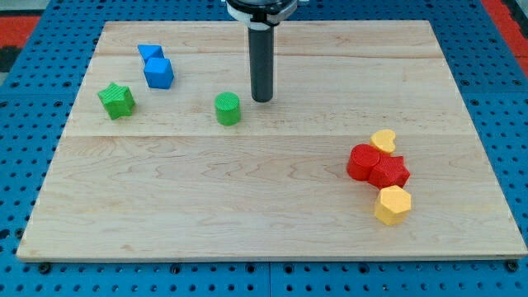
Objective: Move the green circle to the bottom right of the green star
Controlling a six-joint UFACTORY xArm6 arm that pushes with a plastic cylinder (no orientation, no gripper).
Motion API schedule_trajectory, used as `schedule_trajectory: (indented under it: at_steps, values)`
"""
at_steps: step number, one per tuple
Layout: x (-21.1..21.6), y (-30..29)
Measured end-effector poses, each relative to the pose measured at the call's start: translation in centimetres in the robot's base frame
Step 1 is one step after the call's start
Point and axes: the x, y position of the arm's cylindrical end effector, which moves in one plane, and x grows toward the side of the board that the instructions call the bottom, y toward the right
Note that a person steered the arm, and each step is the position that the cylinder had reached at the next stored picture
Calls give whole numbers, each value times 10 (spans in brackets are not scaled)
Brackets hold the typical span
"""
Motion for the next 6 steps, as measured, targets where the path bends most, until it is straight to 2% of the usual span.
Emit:
schedule_trajectory:
  at_steps: [1,2,3,5,6]
  values:
    - [7,-22]
    - [18,-102]
    - [18,-113]
    - [18,-56]
    - [29,-49]
